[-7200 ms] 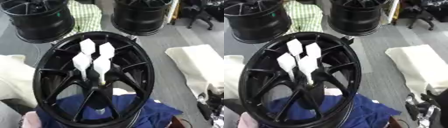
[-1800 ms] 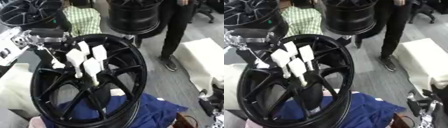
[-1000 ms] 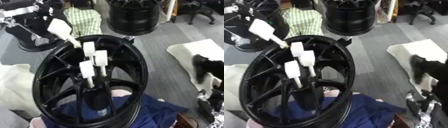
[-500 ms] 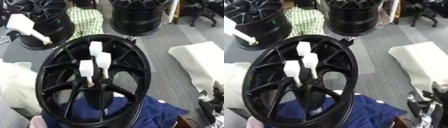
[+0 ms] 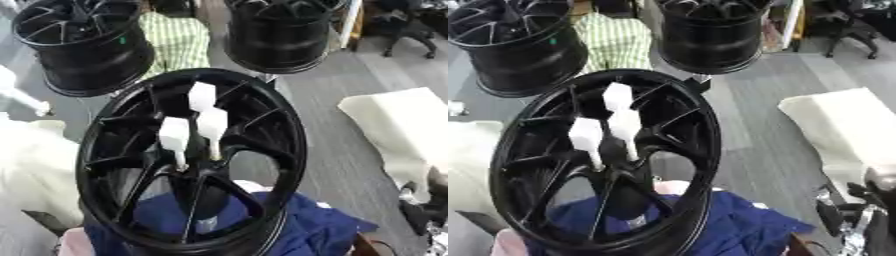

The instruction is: Pull the pin out of the wheel hub.

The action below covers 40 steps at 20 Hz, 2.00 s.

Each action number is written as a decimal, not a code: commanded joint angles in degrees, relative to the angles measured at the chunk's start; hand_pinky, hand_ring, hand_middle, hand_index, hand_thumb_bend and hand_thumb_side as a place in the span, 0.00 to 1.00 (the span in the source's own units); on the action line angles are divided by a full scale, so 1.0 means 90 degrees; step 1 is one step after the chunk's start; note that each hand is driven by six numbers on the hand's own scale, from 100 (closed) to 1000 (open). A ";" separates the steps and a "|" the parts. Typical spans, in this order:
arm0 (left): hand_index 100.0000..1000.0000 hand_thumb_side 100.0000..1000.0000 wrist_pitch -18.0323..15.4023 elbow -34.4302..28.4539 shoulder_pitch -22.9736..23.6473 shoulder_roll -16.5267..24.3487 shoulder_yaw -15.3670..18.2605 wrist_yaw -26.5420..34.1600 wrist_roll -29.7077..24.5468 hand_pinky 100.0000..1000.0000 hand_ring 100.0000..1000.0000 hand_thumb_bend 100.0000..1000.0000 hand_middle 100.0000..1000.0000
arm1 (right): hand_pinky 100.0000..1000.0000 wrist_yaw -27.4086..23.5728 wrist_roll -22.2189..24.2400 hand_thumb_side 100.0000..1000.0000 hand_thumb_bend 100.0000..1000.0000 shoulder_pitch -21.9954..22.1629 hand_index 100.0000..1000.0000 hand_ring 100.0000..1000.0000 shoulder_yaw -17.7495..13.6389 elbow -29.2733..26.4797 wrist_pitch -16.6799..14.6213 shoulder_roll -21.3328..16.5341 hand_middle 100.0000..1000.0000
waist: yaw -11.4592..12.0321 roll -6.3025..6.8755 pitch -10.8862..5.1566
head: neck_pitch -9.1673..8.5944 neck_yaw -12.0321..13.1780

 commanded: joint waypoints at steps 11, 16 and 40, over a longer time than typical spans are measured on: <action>0.89 0.75 -0.0611 -0.0508 0.1733 -0.1099 0.2231 -0.0054 -0.0757 0.34 0.33 0.25 0.78 | 0.30 -0.0113 -0.0052 0.18 0.16 -0.0028 0.68 0.45 -0.0087 -0.0126 0.0002 0.0041 0.60 | 0.0068 -0.0159 0.0037 | 0.0035 0.0034; 0.84 0.72 -0.0106 -0.1252 0.2087 -0.1914 0.2990 0.0372 -0.0251 0.34 0.32 0.00 0.71 | 0.30 -0.0130 -0.0007 0.18 0.16 -0.0093 0.68 0.45 -0.0039 -0.0142 -0.0001 0.0109 0.60 | -0.0038 -0.0262 0.0101 | 0.0002 0.0217; 0.76 0.65 0.2332 -0.2801 0.2431 -0.4527 0.2614 -0.0897 0.1791 0.38 0.36 0.00 0.57 | 0.30 -0.0167 0.0108 0.18 0.15 -0.0300 0.68 0.45 0.0068 -0.0212 -0.0008 0.0209 0.60 | -0.0240 -0.0410 0.0336 | -0.0214 0.0485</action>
